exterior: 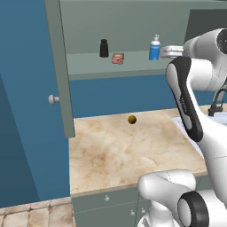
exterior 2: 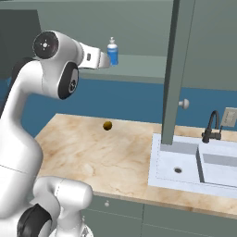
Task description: Pick the soap dispenser and bar soap from the cabinet and place them on the counter.
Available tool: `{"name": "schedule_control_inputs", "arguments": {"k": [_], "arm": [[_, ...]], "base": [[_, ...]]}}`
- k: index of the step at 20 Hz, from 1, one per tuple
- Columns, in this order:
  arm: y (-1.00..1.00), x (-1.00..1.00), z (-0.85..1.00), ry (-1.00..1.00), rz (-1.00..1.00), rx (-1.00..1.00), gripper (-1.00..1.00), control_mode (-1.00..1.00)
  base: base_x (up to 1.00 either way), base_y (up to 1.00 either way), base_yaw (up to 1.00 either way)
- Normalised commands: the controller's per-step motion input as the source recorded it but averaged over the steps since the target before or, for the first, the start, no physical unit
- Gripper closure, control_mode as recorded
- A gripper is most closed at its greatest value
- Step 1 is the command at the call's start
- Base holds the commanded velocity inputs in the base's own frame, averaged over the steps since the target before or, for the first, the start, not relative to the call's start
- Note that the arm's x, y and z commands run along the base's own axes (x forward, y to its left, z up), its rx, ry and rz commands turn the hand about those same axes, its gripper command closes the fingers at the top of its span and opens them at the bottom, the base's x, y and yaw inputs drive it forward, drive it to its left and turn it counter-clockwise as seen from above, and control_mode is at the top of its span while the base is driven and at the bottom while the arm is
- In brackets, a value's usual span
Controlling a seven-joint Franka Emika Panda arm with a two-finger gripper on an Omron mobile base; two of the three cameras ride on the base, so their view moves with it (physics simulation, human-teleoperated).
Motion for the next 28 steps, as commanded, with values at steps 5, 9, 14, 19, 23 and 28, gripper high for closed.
{"name": "schedule_control_inputs", "arguments": {"k": [5,9,14,19,23,28], "arm": [[-0.05,0.00,-0.05,-0.15,0.00,0.00,-1.00,-1.00],[0.00,0.06,-0.01,-0.14,0.00,0.00,-1.00,-1.00],[0.00,0.18,0.00,-0.04,0.00,0.00,-1.00,-1.00],[-0.04,0.05,0.00,-0.02,0.00,0.00,-1.00,-1.00],[-0.02,-0.05,0.00,-0.07,0.00,0.00,-1.00,-1.00],[0.00,-0.03,0.00,-0.14,0.00,0.00,-1.00,-1.00]], "base": [[0.00,0.00,0.00],[0.00,0.00,0.00],[0.00,0.00,0.00],[0.00,0.00,0.00],[0.00,0.00,0.00],[0.00,0.00,0.00]]}}
